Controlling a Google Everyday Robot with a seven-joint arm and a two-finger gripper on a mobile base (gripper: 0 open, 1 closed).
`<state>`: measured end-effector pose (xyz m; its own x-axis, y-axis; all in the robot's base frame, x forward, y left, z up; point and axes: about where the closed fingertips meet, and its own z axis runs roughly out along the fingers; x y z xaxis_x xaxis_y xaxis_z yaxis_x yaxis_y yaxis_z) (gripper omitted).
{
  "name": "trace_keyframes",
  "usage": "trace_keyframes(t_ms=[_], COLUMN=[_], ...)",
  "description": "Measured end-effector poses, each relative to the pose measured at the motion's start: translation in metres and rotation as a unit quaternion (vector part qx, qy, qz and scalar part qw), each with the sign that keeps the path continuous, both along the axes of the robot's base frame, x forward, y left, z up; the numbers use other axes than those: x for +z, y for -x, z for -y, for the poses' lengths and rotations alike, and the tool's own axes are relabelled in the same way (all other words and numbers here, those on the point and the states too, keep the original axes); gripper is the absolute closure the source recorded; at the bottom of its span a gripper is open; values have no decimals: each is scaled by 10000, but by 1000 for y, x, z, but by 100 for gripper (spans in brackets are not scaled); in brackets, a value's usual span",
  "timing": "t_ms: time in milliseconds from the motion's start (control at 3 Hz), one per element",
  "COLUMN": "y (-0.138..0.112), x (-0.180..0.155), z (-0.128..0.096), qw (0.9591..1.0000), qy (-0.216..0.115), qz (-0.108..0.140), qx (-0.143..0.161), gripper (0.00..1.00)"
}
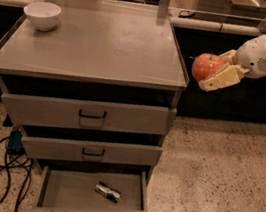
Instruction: Place apple into bottom drawer
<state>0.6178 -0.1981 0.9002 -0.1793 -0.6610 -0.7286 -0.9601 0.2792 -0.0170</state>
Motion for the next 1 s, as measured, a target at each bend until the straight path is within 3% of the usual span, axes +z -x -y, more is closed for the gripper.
trace_keyframes(t_ms=[333, 667, 1000], y=[-9, 3, 39], x=[-5, -7, 3], z=[-1, -4, -5], qw=[9999, 9999, 9986], qy=[2, 111, 276], qz=[-70, 13, 441], qx=[-92, -71, -139], gripper=[100, 100, 100])
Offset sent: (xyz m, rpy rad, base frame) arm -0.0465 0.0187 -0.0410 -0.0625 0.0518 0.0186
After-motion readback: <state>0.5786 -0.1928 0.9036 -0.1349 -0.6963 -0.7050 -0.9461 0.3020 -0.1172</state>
